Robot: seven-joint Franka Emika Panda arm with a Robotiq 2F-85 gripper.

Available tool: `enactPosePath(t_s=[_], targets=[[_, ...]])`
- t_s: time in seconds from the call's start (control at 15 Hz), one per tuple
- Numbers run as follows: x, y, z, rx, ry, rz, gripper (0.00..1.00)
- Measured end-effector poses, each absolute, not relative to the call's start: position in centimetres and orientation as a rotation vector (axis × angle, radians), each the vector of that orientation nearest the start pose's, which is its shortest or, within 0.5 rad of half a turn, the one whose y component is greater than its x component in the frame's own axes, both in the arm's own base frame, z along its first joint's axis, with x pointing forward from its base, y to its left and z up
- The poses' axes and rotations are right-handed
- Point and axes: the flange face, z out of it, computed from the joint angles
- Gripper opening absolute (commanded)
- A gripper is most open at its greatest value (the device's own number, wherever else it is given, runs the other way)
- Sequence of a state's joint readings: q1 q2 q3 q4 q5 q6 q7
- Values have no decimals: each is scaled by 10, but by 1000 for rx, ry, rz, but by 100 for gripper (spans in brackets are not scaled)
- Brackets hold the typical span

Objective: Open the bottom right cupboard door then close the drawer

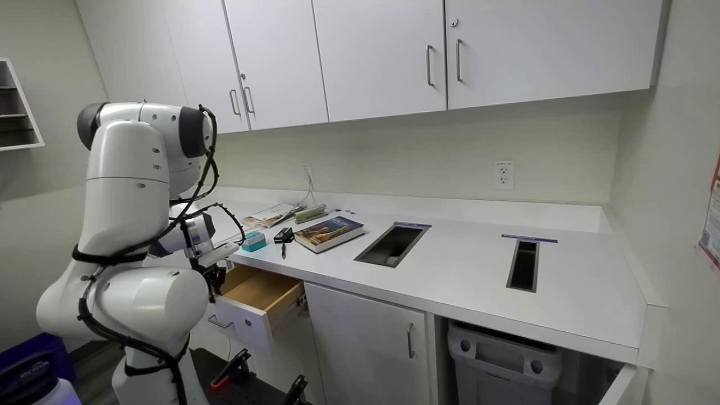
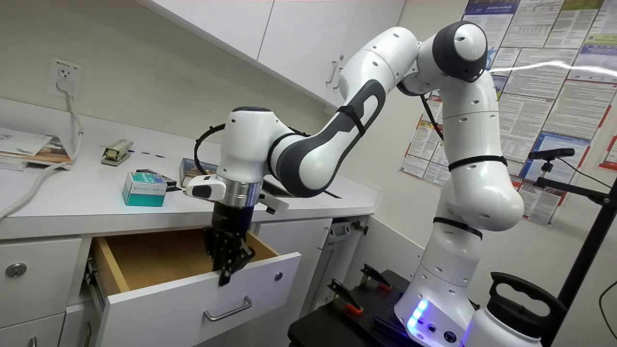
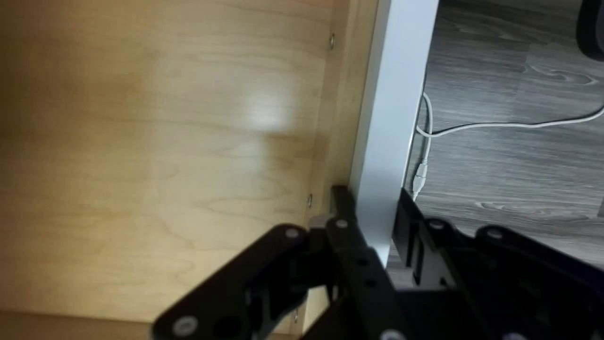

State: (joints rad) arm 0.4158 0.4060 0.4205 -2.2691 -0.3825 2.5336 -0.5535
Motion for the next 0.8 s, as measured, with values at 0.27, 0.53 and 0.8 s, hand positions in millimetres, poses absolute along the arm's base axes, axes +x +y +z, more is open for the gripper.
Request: enactPosePath(t_s=[0.27, 0.53, 0.8], targets=[[384, 391, 186, 2052, 2330, -84, 6], [423, 388, 186, 2052, 2335, -62, 6], [447, 389, 186, 2044, 2337, -71, 6]])
